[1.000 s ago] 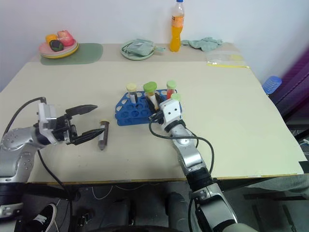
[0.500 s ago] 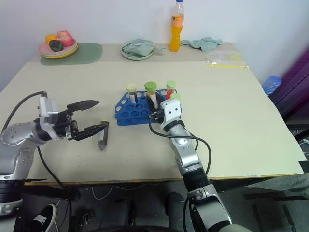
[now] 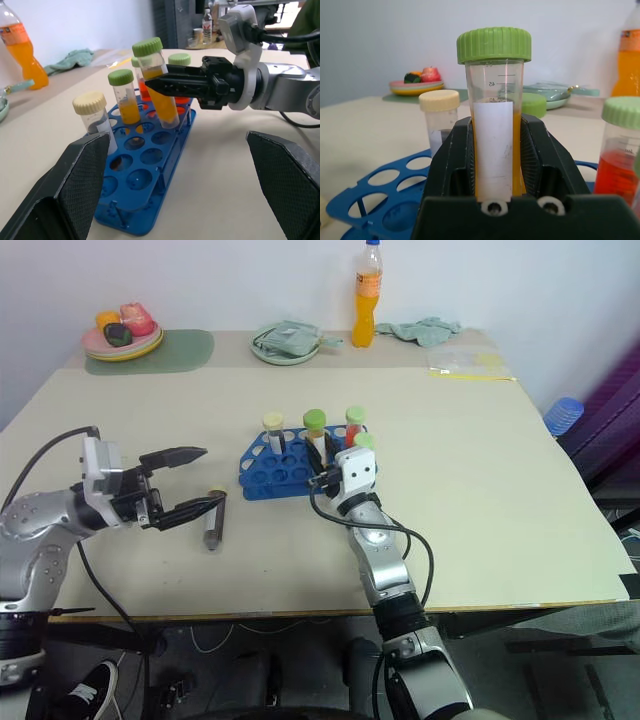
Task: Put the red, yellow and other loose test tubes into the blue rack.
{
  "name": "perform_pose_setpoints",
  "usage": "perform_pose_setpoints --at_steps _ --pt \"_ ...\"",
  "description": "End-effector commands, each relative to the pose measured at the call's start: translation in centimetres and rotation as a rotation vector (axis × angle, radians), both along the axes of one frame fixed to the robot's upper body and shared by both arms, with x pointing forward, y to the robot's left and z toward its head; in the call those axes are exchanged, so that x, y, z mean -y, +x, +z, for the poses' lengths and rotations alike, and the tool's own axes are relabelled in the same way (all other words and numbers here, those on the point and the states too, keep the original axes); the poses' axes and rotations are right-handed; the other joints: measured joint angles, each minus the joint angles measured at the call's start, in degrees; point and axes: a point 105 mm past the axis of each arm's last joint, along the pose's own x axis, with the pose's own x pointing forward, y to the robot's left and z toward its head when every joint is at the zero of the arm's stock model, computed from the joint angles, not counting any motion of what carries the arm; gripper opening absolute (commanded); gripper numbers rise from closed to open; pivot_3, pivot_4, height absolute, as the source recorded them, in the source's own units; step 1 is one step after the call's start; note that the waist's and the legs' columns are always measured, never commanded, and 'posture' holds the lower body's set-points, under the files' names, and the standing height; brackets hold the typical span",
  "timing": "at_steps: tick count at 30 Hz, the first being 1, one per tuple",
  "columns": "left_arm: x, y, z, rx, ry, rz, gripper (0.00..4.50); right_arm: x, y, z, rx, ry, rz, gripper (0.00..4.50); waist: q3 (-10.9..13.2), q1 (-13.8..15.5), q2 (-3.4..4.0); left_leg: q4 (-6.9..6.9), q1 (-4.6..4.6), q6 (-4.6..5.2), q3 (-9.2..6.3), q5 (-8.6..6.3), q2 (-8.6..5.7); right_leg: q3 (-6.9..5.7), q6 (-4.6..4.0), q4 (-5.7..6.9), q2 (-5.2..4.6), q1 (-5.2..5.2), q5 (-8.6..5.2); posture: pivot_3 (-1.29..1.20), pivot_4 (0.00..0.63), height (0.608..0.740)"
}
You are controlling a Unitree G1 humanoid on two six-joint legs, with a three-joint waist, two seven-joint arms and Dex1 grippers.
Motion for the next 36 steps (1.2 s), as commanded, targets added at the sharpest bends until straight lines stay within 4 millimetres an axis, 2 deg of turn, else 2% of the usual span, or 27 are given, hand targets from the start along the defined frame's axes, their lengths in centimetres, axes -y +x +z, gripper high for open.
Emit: perform_pose_setpoints --at_steps 1,9,10,12,15,16,19,23,27,31,33,36 --pt "-0.1 -0.4 1.3 0.046 0.007 -0.008 4.5 0.9 0.2 -0.2 -0.005 0.058 -0.04 0.74 0.0 0.0 0.01 0.0 0.0 0.0 0.0 0.0 0.0 0.0 0.0 0.0 0.0 0.0 0.0 0.0 0.15 0.74" --pt "-0.5 0.0 1.4 0.043 0.017 -0.011 4.5 1.5 0.2 -0.8 -0.012 0.084 -0.05 0.74 0.0 0.0 0.02 0.0 0.0 -0.01 0.0 0.01 -0.01 0.0 0.0 0.0 -0.01 0.0 0.0 0.0 0.15 0.74" --pt "-0.5 0.0 1.3 0.042 0.017 -0.011 4.5 1.6 0.1 -0.7 -0.004 0.081 -0.044 1.78 0.0 0.0 0.02 0.0 0.0 -0.02 0.0 0.01 -0.01 0.0 0.0 0.0 -0.01 0.0 0.0 0.0 0.15 0.74" --pt "-0.6 0.1 1.2 0.041 0.018 -0.012 4.5 1.8 0.1 -0.5 0.007 0.077 -0.045 2.67 0.0 0.0 0.02 0.0 0.0 -0.02 0.0 0.01 -0.01 0.0 0.01 0.0 -0.01 0.0 0.01 0.0 0.15 0.74" --pt "-0.4 0.1 0.9 0.045 0.009 -0.018 4.5 2.3 -0.6 0.5 0.085 -0.025 -0.02 4.23 0.0 0.0 0.04 0.0 0.0 -0.02 0.0 0.01 -0.01 0.0 0.09 0.0 0.0 0.0 0.05 0.0 0.15 0.74" --pt "-0.4 0.2 0.7 0.046 0.009 -0.019 4.5 2.7 -0.9 0.6 0.091 -0.043 -0.011 4.45 0.0 0.1 0.04 0.0 0.0 -0.02 0.0 0.01 -0.01 0.0 0.09 0.0 -0.01 0.0 0.05 0.0 0.15 0.74" --pt "-0.5 0.2 0.4 0.046 0.002 -0.017 4.5 3.4 -2.2 0.7 0.08 -0.105 0.059 4.45 0.0 0.1 0.02 0.0 -0.02 -0.02 0.01 0.01 -0.03 0.0 0.08 -0.01 -0.03 0.01 0.05 0.0 0.15 0.74" --pt "-0.6 0.2 0.0 0.046 -0.008 -0.013 4.5 5.1 -5.1 1.8 0.1 -0.209 0.141 4.45 0.0 0.1 0.04 0.0 -0.01 -0.01 0.0 0.01 -0.02 0.0 0.05 -0.01 -0.01 0.01 0.02 0.0 0.15 0.74" --pt "-0.6 0.3 -0.3 0.051 -0.003 -0.011 4.5 6.6 -6.8 2.7 0.079 -0.274 0.18 4.45 0.0 0.0 0.04 0.0 0.07 -0.01 0.03 0.01 0.0 0.05 -0.01 0.0 0.06 0.01 -0.01 0.0 0.15 0.74" --pt "-0.9 0.4 -0.5 0.042 0.005 0.017 4.5 8.5 -9.2 2.2 -0.058 -0.441 0.373 4.45 0.0 0.4 0.05 0.0 0.19 -0.01 0.04 0.01 0.0 0.08 -0.02 -0.02 0.08 0.15 -0.02 0.0 0.15 0.74" --pt "-1.5 0.4 -0.7 0.02 0.016 0.045 4.5 9.0 -10.4 2.8 -0.106 -0.496 0.487 4.45 0.0 0.5 0.03 0.01 0.18 -0.01 0.06 0.0 -0.03 0.1 -0.03 -0.1 0.02 0.21 -0.03 0.0 0.15 0.74" --pt "-2.2 0.0 -1.3 -0.042 0.049 0.08 4.5 9.6 -11.9 5.5 -0.091 -0.536 0.643 4.45 0.0 0.1 0.0 0.01 0.23 0.0 0.07 0.0 -0.02 0.13 -0.03 -0.11 0.03 0.23 -0.03 0.0 0.15 0.74"
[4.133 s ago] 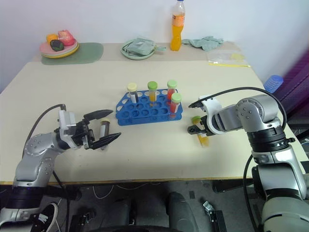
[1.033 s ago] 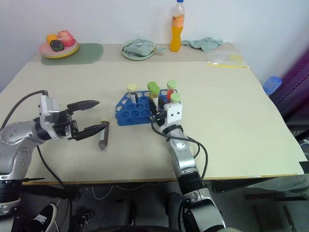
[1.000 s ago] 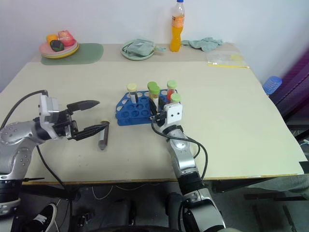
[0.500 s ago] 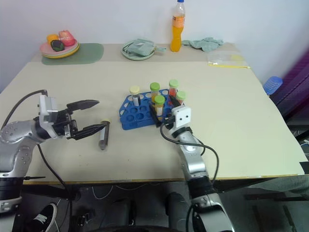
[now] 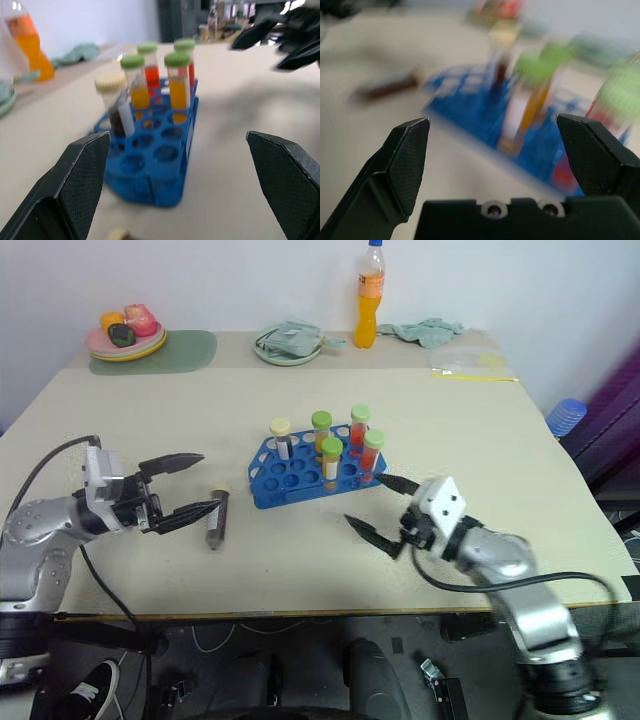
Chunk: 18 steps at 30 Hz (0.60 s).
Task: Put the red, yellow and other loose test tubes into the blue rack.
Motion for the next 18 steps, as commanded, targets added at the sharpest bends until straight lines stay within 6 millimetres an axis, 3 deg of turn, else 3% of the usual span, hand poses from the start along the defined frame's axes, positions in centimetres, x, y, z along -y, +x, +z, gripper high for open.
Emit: perform_pose_setpoints --at_steps 1,5,8,15,18 --pt "-1.1 -0.5 0.4 -0.03 0.05 0.048 4.5 -0.7 -2.2 4.4 0.067 0.006 0.22 4.45 0.0 -0.4 0.0 0.0 0.04 0.0 0.0 0.0 0.05 0.0 0.0 0.01 0.05 0.01 0.0 0.0 0.15 0.74" --pt "-3.1 0.2 -1.2 -0.106 0.166 0.223 4.5 -1.2 -2.5 5.7 0.087 -0.008 0.311 4.45 0.0 -0.3 0.0 -0.13 0.31 0.05 -0.01 -0.03 0.14 0.01 0.02 0.02 0.16 0.17 -0.01 0.0 0.15 0.74" --pt "-3.9 1.1 -1.8 -0.185 0.177 0.4 4.5 -1.2 -1.5 5.7 0.086 0.0 0.312 4.45 0.0 -0.1 -0.05 -0.12 0.28 0.05 0.0 -0.03 0.11 0.01 0.01 0.01 0.11 0.17 -0.01 0.0 0.15 0.74" --pt "-3.3 1.6 0.4 -0.299 0.144 0.558 4.5 -2.3 -0.6 5.0 0.1 0.023 0.32 4.45 0.1 0.3 -0.12 -0.09 0.21 0.05 0.01 -0.03 0.02 0.01 0.04 0.01 0.0 0.16 0.0 0.0 0.15 0.74" --pt "-2.7 2.0 1.4 -0.41 0.039 0.589 4.5 -3.2 -0.5 5.0 0.106 0.05 0.315 4.45 0.1 0.1 -0.12 -0.09 0.25 0.05 0.0 -0.03 0.04 0.01 0.05 0.03 0.05 0.16 0.01 0.0 0.15 0.74"
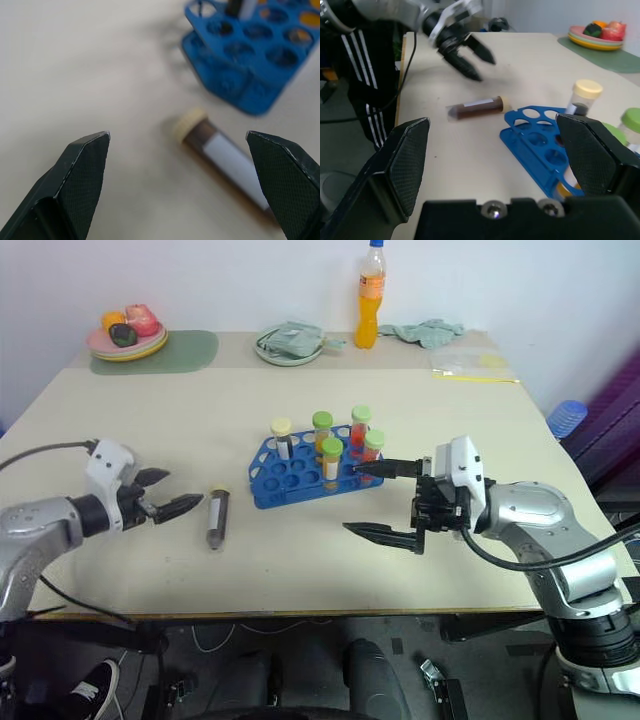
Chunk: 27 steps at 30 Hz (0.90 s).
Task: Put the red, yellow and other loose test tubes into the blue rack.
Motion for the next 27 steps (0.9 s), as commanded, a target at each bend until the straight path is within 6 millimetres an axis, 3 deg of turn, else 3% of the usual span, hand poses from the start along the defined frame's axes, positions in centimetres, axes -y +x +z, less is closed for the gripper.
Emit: perform_pose_setpoints --at_steps 1,6,13,18,27 --pt "0.3 0.3 1.9 -0.057 -0.129 0.089 4.5 -0.8 0.0 0.7 0.046 0.026 -0.001 4.45 0.0 0.0 0.0 0.0 0.0 0.0 -0.01 0.0 0.0 -0.01 0.0 0.02 0.01 0.0 0.0 0.0 0.15 0.74" --pt "1.3 -0.3 0.4 -0.304 -0.121 0.145 4.5 -1.7 -0.1 0.7 0.045 0.057 0.006 4.45 0.0 -0.4 -0.02 0.03 0.0 0.0 -0.07 0.0 -0.05 -0.03 0.18 0.01 0.02 0.06 0.1 0.0 0.15 0.74" --pt "1.0 1.7 0.3 -0.507 -0.103 0.183 4.5 -2.7 -0.5 0.5 0.026 0.084 0.014 4.45 0.0 -0.4 -0.03 0.02 0.03 -0.02 -0.24 0.01 -0.04 -0.11 0.17 0.09 0.04 0.05 0.09 0.0 0.15 0.74" --pt "2.3 2.4 1.1 -0.59 -0.112 0.165 4.5 -3.2 -0.6 0.3 0.025 0.086 0.016 4.45 0.0 -0.1 -0.04 0.01 -0.02 -0.03 -0.23 0.01 -0.06 -0.1 0.18 0.08 -0.06 0.03 0.1 0.0 0.15 0.74" --pt "4.2 -0.1 0.6 -0.828 -0.075 0.056 4.5 -3.3 -0.8 -0.1 0.016 0.09 -0.003 4.45 0.0 -0.4 -0.04 0.0 -0.02 -0.07 -0.22 0.03 -0.07 -0.1 0.18 0.1 -0.08 -0.02 0.1 0.0 0.15 0.74"
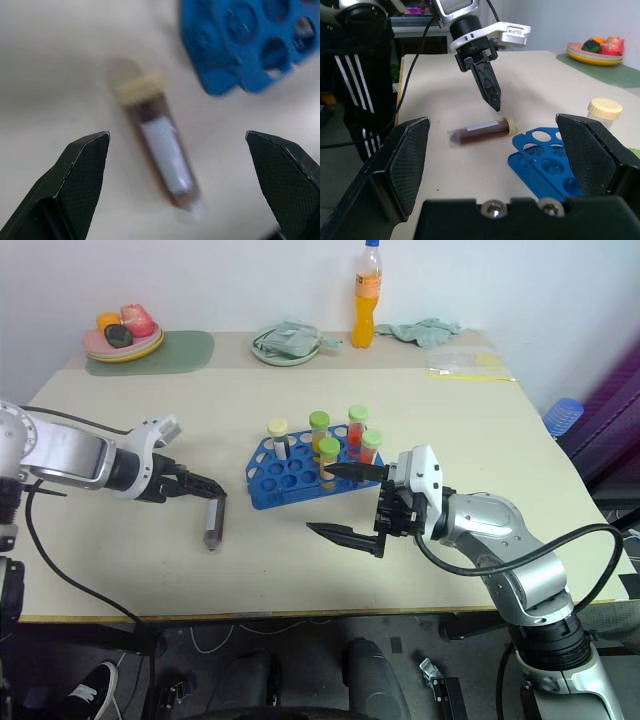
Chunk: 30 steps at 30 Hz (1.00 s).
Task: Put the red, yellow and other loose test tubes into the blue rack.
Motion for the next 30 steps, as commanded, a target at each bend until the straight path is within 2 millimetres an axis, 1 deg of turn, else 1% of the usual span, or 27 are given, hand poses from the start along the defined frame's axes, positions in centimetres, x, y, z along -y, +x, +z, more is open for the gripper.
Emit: perform_pose_setpoints --at_steps 1,5,11,17,20,25,30 --pt "0.0 -1.2 0.1 -0.055 -0.002 -0.023 4.5 -0.2 -0.6 0.6 0.033 0.014 0.005 4.45 0.0 0.0 0.01 0.0 0.01 -0.01 0.01 0.01 0.0 0.01 0.0 0.0 0.0 0.0 0.0 0.0 0.15 0.74" --pt "-0.6 -1.5 -0.7 -0.06 0.021 0.019 4.5 0.0 -0.6 0.3 0.025 0.014 -0.007 4.45 0.0 0.0 0.01 -0.01 0.0 -0.09 0.06 0.06 0.0 0.0 -0.15 0.0 0.01 -0.01 -0.08 0.0 0.15 0.74" --pt "-0.4 -0.6 -1.6 -0.013 0.042 0.089 4.5 -0.2 -0.8 0.3 0.02 0.017 -0.006 4.45 0.0 1.0 0.01 0.0 -0.02 -0.23 0.12 0.13 -0.04 0.01 -0.21 -0.05 -0.02 0.01 -0.12 0.0 0.15 0.74" --pt "0.5 0.4 -3.0 0.009 0.051 0.158 4.5 -0.3 -0.6 0.4 0.021 0.022 -0.008 4.45 0.0 1.7 0.0 0.01 -0.02 -0.3 0.17 0.17 -0.05 0.05 -0.22 -0.09 -0.02 0.02 -0.12 0.0 0.15 0.74" --pt "0.6 0.7 -3.6 0.004 0.054 0.195 4.5 -0.3 -0.7 0.2 0.02 0.021 -0.012 4.45 0.0 1.8 0.01 0.01 -0.02 -0.36 0.14 0.2 -0.08 0.05 -0.22 -0.1 -0.03 0.04 -0.12 0.0 0.15 0.74" --pt "1.5 1.9 -3.3 0.026 0.03 0.26 4.5 -0.3 -0.8 0.1 0.019 0.017 -0.022 4.45 0.0 2.0 0.04 0.01 0.03 -0.43 0.1 0.24 -0.09 0.04 -0.22 -0.09 -0.03 0.11 -0.12 0.0 0.15 0.74" --pt "1.8 1.4 -4.5 -0.016 0.016 0.25 4.5 -0.1 -0.8 0.1 0.021 0.013 -0.035 4.45 0.0 1.9 0.05 0.02 0.07 -0.48 0.07 0.28 -0.13 0.04 -0.22 -0.11 -0.04 0.19 -0.12 0.0 0.15 0.74"
